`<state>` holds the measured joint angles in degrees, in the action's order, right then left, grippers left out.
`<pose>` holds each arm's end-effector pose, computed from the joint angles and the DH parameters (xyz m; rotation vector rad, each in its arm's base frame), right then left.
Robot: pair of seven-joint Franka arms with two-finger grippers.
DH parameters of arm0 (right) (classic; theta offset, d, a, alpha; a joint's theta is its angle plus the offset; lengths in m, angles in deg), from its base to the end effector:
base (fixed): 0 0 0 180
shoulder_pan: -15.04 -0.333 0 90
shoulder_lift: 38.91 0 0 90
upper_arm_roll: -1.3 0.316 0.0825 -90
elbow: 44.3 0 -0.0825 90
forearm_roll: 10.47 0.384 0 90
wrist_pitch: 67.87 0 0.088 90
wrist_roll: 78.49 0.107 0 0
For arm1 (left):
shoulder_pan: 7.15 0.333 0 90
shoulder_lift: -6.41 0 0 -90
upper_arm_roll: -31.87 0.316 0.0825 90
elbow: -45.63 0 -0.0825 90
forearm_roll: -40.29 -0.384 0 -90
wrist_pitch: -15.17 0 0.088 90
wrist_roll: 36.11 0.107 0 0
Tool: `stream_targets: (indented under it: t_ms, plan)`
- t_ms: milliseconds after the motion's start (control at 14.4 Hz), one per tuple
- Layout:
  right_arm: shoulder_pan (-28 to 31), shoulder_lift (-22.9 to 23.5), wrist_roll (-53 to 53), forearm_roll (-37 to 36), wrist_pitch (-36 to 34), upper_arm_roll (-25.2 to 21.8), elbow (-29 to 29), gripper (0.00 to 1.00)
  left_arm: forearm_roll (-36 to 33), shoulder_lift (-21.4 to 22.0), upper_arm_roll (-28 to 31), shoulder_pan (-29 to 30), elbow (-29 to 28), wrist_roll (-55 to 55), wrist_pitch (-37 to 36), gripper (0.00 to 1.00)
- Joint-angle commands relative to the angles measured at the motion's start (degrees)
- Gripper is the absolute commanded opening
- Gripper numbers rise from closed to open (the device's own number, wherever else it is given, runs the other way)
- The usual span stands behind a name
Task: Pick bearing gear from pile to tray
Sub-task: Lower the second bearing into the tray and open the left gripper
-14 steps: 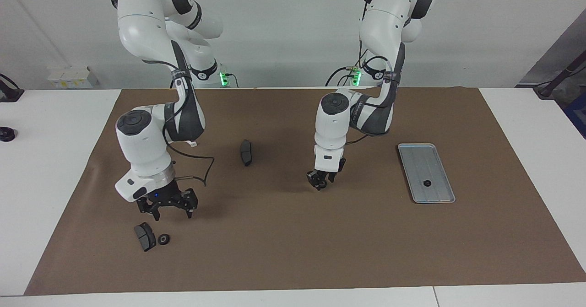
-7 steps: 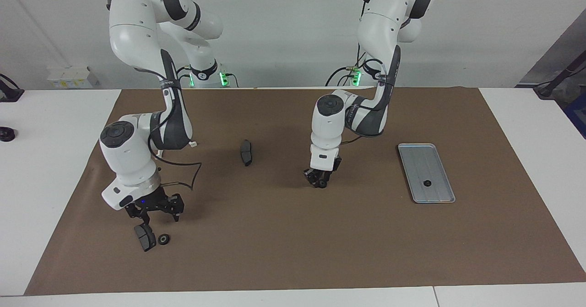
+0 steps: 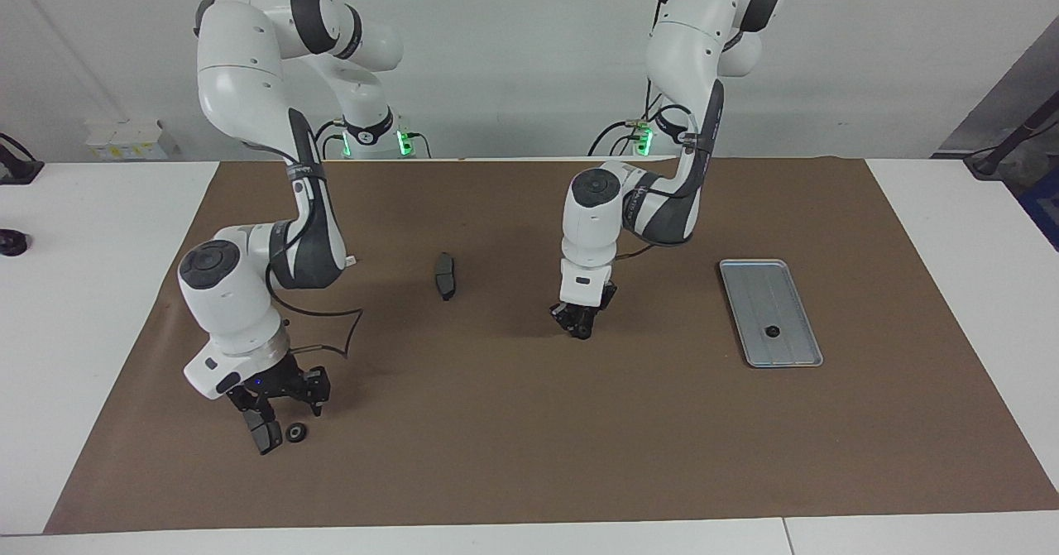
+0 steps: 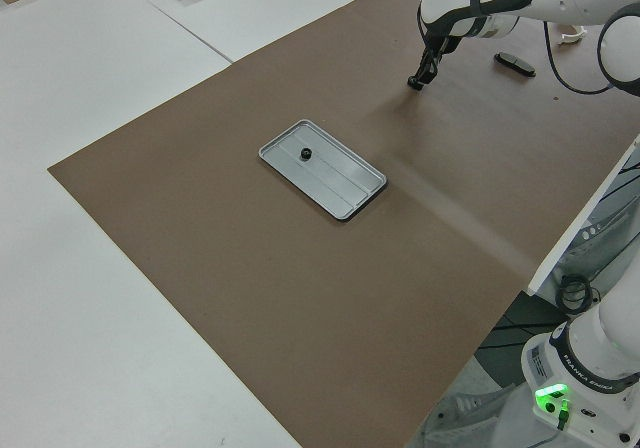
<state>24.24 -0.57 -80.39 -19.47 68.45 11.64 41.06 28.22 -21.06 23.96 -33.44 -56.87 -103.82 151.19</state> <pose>0.7354 -0.0121 0.3060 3.1005 0.1597 0.3625 0.5560 -0.3654 0.2974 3.0223 0.7080 0.2213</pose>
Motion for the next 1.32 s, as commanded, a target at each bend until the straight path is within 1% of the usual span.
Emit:
stream_targets:
  t_ms: [0,70,209,278,417,487,626,765,904,973,1112,1182,1251]
  plan:
    - [0.4,1.8,-2.0,0.5,0.6,0.6,-2.5,0.76,-0.9,1.8,1.0,-0.3,2.7,0.5,-6.8,0.0]
    - [0.4,1.9,-1.9,0.5,1.5,0.6,-2.5,0.74,-0.9,4.2,1.1,0.7,2.1,2.2,-7.7,0.0]
    - [0.4,2.2,-1.8,0.5,1.7,0.6,-2.6,0.72,0.5,10.5,0.6,5.8,-1.7,8.8,-8.5,0.0]
    - [0.4,2.2,-1.8,0.4,1.9,0.6,-2.6,0.7,3.3,13.0,0.6,8.1,-2.6,12.7,-9.4,0.0]
    - [0.3,2.4,-1.7,0.5,2.8,0.6,-2.6,0.7,7.0,15.3,0.7,13.6,-2.8,23.3,-13.2,0.0]
    - [0.3,3.2,-1.6,0.4,3.8,0.5,-2.6,0.7,7.8,16.0,0.7,16.7,-2.8,27.9,-14.1,0.0]
    - [0.3,3.4,-1.6,0.4,4.2,0.5,-2.6,0.7,9.3,16.5,0.7,21.7,-3.1,36.5,-15.2,0.0]
    - [0.3,3.4,-1.6,0.5,4.3,0.5,-2.6,0.69,11.1,17.5,0.7,26.8,-5.6,45.1,-15.3,0.0]
    - [0.3,3.4,-1.4,0.7,4.5,0.5,-2.6,0.67,11.5,19.0,0.8,29.4,-10.1,51.0,-12.4,0.0]
    - [0.3,3.3,-1.3,0.7,4.6,0.5,-2.6,0.66,11.5,20.1,0.9,30.6,-13.1,52.6,-9.2,0.0]
    - [0.3,3.3,-1.3,0.7,4.9,0.4,-2.6,0.65,11.6,22.7,0.9,32.3,-22.2,56.9,-0.1,0.0]
    - [0.5,3.3,-1.3,0.7,4.9,0.4,-2.6,0.64,11.6,23.1,0.9,32.9,-24.4,57.9,2.2,0.0]
    - [0.6,3.2,-1.3,0.8,4.9,0.4,-2.6,0.64,11.6,23.2,1.0,33.0,-25.5,58.1,2.2,0.0]
